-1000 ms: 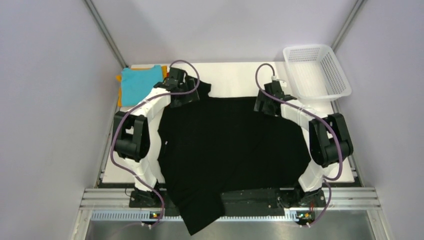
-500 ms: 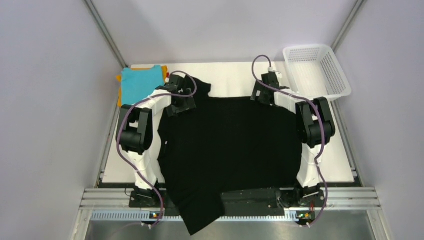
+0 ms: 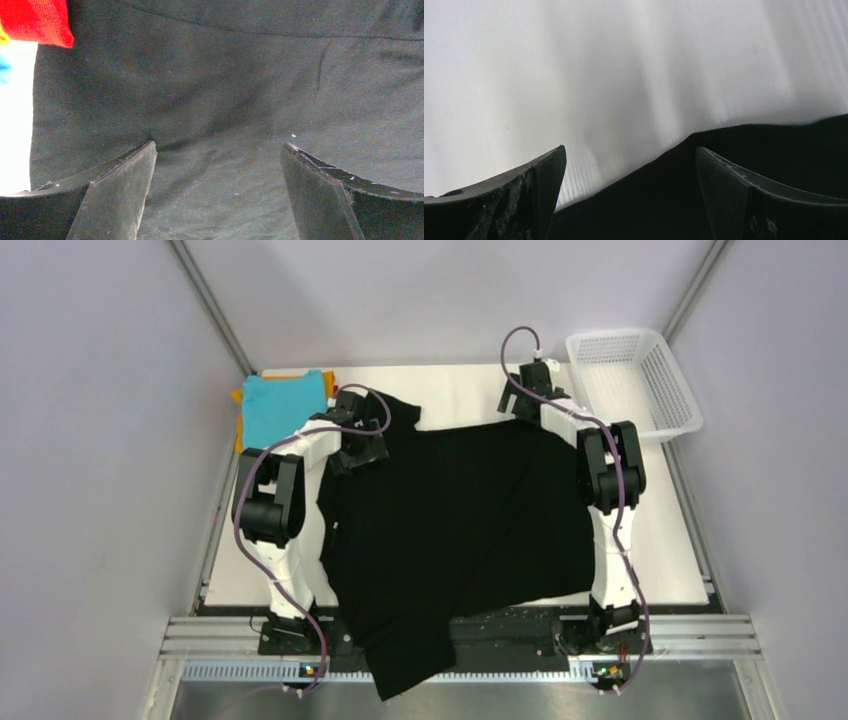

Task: Fold and stack the t-shirts
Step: Flatten out the tshirt

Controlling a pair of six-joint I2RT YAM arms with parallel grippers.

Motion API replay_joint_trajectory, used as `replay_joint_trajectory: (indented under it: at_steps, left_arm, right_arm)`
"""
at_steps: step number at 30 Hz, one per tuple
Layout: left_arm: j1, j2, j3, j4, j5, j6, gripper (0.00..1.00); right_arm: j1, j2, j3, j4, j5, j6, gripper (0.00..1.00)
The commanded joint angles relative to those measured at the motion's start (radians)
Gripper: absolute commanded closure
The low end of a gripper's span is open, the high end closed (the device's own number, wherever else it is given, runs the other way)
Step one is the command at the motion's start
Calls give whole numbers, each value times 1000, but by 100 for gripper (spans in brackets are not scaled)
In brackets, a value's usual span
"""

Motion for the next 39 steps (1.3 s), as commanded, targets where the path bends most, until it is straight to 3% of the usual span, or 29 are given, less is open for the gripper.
replay_joint_trajectory:
  at_steps: [1, 6, 17, 21, 33, 39]
  left_arm:
    - [11, 10, 18, -12, -24, 20, 1]
    - [12, 26, 50, -7, -12, 9, 1]
    - [16, 226, 297, -66, -6, -16, 1]
    - [18, 300, 429, -150, -29, -6, 1]
    - [39, 561, 841, -208, 27, 44, 1]
    - [70, 629, 930, -94, 120, 18, 1]
  right_arm:
    - [-16, 63, 161, -5, 14, -48, 1]
    - [-17, 22, 207, -75, 20, -68, 1]
    - [-9, -340, -307, -53, -27, -30, 1]
    - [-11, -381, -424, -57, -1, -12, 1]
    - [-25, -261, -340, -96, 30, 14, 1]
    - [-48, -204, -274, -107, 57, 10, 1]
